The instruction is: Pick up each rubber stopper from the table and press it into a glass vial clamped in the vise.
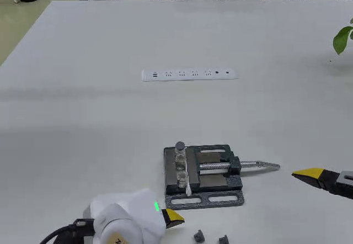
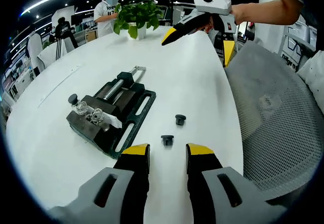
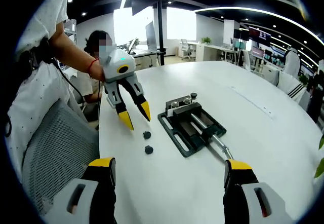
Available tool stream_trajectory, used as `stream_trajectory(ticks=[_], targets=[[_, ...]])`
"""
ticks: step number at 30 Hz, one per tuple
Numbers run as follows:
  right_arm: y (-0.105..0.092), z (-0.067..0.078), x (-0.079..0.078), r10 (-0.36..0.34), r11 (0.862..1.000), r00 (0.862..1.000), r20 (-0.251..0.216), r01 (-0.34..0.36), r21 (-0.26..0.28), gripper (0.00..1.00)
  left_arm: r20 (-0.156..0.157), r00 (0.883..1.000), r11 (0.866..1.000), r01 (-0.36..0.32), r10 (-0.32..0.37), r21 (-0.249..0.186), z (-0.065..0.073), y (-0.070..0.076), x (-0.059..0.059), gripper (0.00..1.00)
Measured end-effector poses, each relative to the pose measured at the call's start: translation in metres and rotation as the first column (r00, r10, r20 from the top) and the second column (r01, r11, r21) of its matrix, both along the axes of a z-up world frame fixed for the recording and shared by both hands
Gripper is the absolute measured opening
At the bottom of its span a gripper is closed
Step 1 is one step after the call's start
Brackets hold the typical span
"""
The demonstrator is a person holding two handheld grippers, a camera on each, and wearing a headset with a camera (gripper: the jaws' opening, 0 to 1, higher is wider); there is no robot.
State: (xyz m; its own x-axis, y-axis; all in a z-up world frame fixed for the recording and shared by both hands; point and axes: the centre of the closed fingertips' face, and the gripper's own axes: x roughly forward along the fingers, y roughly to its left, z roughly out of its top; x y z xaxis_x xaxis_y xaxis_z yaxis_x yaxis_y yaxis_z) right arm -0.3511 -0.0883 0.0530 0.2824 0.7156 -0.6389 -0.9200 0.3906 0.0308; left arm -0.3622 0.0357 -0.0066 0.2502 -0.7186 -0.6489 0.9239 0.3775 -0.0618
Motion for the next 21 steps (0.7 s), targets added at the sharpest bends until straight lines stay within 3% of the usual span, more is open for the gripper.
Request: stream_trajectory(ticks=[4, 12, 21], targets=[[-0.003, -0.002, -0.001, -0.005, 1.0, 1.0, -0.003, 0.005, -0.001, 0.87, -0.029, 1.0, 1.0, -0.011, 0.012, 0.017, -0.008, -0.005, 0.002, 0.21], [-0.007, -0.001, 0.001, -0.021, 1.0, 1.0, -0.001, 0.021, 0.003, 0.86, -0.057, 0.997, 0.998, -0.044, 0.046, 0.035, -0.016, -0.008, 0.008, 0.11], [-0.01, -0.001, 0.002, -0.031, 1.0, 1.0, -0.002, 0.031, 0.002, 0.85, -0.068, 0.997, 0.998, -0.041, 0.044, 0.049, -0.017, -0.009, 0.006, 0.08]])
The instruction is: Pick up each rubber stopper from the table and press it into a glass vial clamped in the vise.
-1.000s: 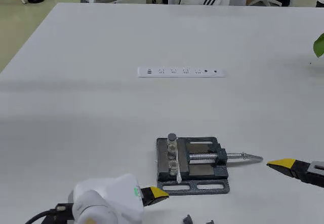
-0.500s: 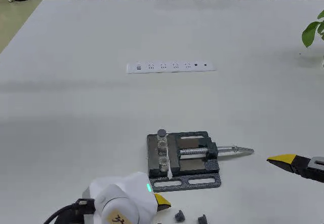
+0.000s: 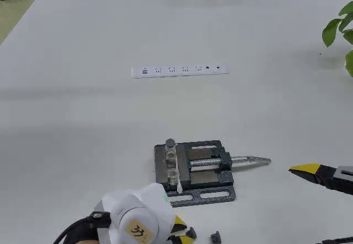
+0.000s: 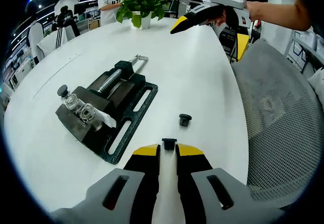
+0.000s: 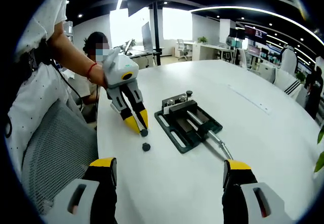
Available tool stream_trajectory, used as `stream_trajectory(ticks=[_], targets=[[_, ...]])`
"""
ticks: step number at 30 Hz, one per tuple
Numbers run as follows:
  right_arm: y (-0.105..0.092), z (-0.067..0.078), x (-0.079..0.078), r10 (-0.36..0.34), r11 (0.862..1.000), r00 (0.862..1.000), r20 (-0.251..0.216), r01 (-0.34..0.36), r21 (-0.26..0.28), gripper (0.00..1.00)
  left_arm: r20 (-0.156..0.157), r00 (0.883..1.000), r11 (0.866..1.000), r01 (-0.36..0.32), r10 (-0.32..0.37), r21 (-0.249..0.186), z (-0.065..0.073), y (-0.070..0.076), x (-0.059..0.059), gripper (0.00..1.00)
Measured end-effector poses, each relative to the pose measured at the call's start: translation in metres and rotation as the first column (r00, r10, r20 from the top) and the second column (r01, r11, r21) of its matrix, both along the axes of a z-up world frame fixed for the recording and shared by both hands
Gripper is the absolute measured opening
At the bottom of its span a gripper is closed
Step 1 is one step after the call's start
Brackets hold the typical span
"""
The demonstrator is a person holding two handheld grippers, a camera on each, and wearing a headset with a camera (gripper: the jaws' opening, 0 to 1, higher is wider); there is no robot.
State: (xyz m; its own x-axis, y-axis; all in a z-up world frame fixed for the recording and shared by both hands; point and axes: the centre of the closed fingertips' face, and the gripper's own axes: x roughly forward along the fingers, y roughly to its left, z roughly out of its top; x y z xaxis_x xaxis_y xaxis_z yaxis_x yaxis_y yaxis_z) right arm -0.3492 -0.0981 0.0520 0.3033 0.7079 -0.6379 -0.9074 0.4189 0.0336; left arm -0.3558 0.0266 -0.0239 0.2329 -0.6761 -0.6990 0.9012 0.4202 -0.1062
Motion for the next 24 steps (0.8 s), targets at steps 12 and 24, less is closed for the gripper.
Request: stream_trajectory(ticks=[12, 24], targets=[[-0.001, 0.0002, -0.0003, -0.004, 1.0, 1.0, 0.001, 0.004, 0.0, 0.84, -0.009, 1.0, 1.0, 0.007, -0.007, 0.01, -0.0025, -0.0009, -0.0038, 0.05], [-0.0001, 0.0021, -0.0013, 0.005, 1.0, 1.0, -0.003, -0.005, -0.006, 0.83, -0.012, 1.0, 1.0, 0.011, -0.011, 0.009, -0.0031, -0.0008, -0.0035, 0.04]])
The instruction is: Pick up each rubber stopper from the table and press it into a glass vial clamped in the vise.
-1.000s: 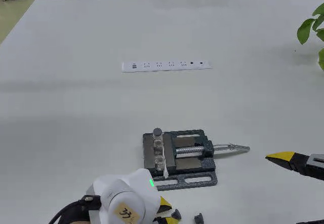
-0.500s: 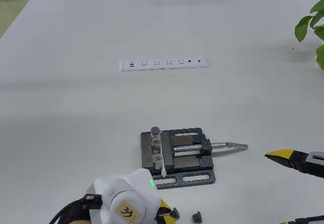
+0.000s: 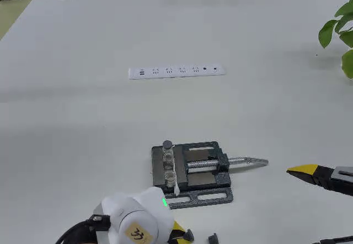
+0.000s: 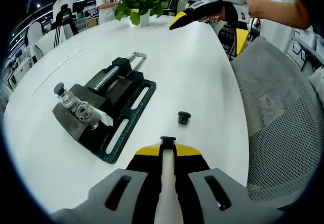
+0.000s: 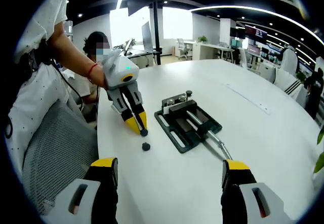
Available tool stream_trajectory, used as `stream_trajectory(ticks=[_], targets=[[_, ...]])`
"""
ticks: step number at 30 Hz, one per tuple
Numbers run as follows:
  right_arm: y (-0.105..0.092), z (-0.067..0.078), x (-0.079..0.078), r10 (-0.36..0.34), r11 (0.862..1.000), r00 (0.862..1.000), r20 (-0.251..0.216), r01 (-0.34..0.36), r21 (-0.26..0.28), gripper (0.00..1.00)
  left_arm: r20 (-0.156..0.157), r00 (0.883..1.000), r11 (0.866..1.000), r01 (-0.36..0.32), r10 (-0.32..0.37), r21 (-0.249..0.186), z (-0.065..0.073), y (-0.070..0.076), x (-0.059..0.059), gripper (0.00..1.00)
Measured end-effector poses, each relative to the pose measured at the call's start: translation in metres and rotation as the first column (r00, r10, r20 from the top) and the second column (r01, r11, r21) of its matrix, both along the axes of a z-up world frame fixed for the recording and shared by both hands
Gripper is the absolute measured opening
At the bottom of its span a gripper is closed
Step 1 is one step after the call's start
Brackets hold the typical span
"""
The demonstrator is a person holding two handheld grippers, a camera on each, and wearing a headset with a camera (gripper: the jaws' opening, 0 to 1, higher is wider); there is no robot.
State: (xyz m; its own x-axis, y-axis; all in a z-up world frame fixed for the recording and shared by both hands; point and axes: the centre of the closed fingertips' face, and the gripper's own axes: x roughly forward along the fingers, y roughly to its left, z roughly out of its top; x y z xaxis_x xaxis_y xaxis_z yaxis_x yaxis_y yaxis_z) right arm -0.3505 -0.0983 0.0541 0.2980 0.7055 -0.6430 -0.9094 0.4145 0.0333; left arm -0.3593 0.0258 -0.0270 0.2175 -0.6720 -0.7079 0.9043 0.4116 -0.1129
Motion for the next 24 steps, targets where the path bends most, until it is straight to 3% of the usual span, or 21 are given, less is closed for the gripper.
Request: stream_trajectory(ticks=[6, 12, 14, 16, 19, 24], targets=[[0.01, 0.007, -0.001, 0.025, 1.0, 1.0, 0.0, -0.025, 0.004, 0.82, 0.005, 1.0, 0.999, -0.005, 0.005, -0.037, 0.013, -0.003, 0.001, 0.04], [0.03, 0.025, 0.0, 0.063, 0.997, 0.998, -0.009, -0.062, 0.034, 0.75, 0.021, 0.999, 0.991, -0.027, 0.03, -0.129, 0.049, -0.007, 0.005, 0.04], [0.036, 0.031, 0.0, 0.076, 0.996, 0.997, -0.033, -0.075, 0.037, 0.72, 0.03, 0.999, 0.988, -0.031, 0.036, -0.151, 0.058, -0.005, 0.007, 0.04], [0.042, 0.038, 0.001, 0.095, 0.994, 0.995, -0.022, -0.094, 0.056, 0.7, 0.035, 0.999, 0.985, -0.033, 0.039, -0.17, 0.067, -0.006, 0.007, 0.04], [0.052, 0.048, 0.0, 0.113, 0.992, 0.991, -0.067, -0.108, 0.069, 0.64, 0.048, 0.998, 0.978, -0.035, 0.046, -0.204, 0.084, -0.006, 0.008, 0.04], [0.07, 0.064, -0.003, 0.167, 0.983, 0.982, -0.092, -0.159, 0.091, 0.53, 0.068, 0.997, 0.969, -0.024, 0.042, -0.247, 0.107, -0.011, 0.007, 0.04]])
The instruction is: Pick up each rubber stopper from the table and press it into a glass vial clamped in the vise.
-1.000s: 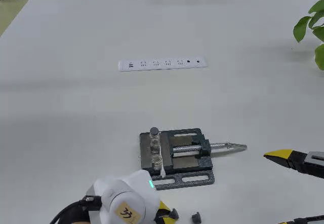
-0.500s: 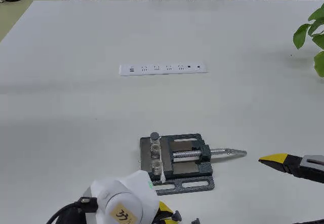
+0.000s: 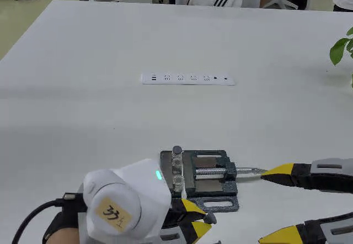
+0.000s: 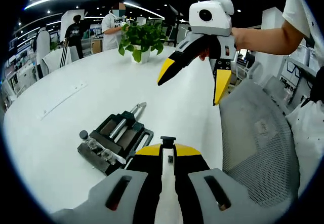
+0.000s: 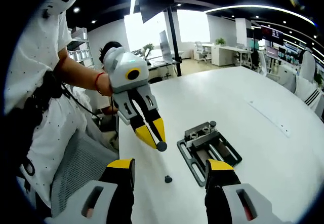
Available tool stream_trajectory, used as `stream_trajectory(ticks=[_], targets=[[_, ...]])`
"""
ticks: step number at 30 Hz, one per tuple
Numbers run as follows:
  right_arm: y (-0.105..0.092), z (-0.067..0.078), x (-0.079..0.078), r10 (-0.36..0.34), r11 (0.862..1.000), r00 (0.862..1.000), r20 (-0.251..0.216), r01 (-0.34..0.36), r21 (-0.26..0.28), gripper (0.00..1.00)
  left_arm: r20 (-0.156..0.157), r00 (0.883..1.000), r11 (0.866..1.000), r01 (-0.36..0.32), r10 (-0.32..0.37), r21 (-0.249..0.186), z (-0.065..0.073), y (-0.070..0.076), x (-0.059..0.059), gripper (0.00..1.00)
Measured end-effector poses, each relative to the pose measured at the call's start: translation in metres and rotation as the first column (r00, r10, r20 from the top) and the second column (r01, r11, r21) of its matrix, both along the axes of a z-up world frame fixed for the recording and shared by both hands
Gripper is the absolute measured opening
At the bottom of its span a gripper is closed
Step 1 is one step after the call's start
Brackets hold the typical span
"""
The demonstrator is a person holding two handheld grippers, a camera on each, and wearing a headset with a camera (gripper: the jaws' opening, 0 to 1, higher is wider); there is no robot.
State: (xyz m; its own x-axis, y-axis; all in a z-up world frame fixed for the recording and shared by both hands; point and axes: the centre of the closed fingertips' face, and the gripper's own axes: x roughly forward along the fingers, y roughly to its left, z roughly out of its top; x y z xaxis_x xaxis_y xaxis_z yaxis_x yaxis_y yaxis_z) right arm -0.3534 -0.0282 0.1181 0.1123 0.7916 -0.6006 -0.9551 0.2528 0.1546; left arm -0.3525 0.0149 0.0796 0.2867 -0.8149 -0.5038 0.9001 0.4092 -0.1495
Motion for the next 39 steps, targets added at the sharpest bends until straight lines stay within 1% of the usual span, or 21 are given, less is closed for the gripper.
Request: stream_trajectory(ticks=[3, 5, 7, 10, 11, 14, 17, 24, 27, 35, 39], targets=[[0.011, 0.01, -0.004, 0.031, 0.999, 0.999, -0.01, -0.03, 0.023, 0.47, 0.005, 1.0, 0.999, 0.003, -0.003, -0.032, 0.013, -0.004, -0.001, 0.04], [0.016, 0.013, -0.005, 0.049, 0.998, 0.999, -0.012, -0.048, 0.026, 0.43, 0.013, 1.0, 0.999, 0.008, -0.008, -0.042, 0.021, -0.007, -0.003, 0.04], [0.016, 0.011, -0.007, 0.063, 0.998, 0.998, -0.02, -0.063, 0.022, 0.4, 0.018, 1.0, 0.998, 0.013, -0.013, -0.056, 0.026, -0.008, -0.005, 0.04], [0.021, 0.012, -0.014, 0.103, 0.994, 0.994, -0.043, -0.102, 0.026, 0.32, 0.031, 0.999, 0.997, 0.027, -0.025, -0.068, 0.034, -0.012, -0.007, 0.04], [0.022, 0.012, -0.016, 0.111, 0.994, 0.993, -0.045, -0.11, 0.026, 0.29, 0.033, 0.999, 0.997, 0.03, -0.027, -0.07, 0.035, -0.011, -0.008, 0.04], [0.024, 0.013, -0.017, 0.13, 0.991, 0.99, -0.054, -0.129, 0.022, 0.24, 0.038, 0.999, 0.996, 0.04, -0.037, -0.075, 0.039, -0.012, -0.011, 0.04], [0.027, 0.014, -0.019, 0.146, 0.989, 0.988, -0.058, -0.145, 0.023, 0.2, 0.042, 0.998, 0.995, 0.054, -0.05, -0.085, 0.044, -0.016, -0.014, 0.04], [0.03, 0.016, -0.025, 0.176, 0.984, 0.982, -0.063, -0.176, 0.016, 0.12, 0.046, 0.997, 0.993, 0.071, -0.067, -0.092, 0.049, -0.02, -0.02, 0.04], [0.03, 0.016, -0.027, 0.185, 0.983, 0.98, -0.067, -0.185, 0.017, 0.1, 0.047, 0.996, 0.993, 0.077, -0.072, -0.095, 0.048, -0.021, -0.021, 0.04], [0.033, 0.018, -0.032, 0.199, 0.98, 0.978, -0.068, -0.199, 0.014, 0.08, 0.049, 0.996, 0.992, 0.081, -0.076, -0.096, 0.05, -0.02, -0.022, 0.04], [0.032, 0.018, -0.032, 0.204, 0.979, 0.977, -0.069, -0.203, 0.014, 0.07, 0.048, 0.996, 0.992, 0.083, -0.078, -0.098, 0.05, -0.02, -0.023, 0.04]])
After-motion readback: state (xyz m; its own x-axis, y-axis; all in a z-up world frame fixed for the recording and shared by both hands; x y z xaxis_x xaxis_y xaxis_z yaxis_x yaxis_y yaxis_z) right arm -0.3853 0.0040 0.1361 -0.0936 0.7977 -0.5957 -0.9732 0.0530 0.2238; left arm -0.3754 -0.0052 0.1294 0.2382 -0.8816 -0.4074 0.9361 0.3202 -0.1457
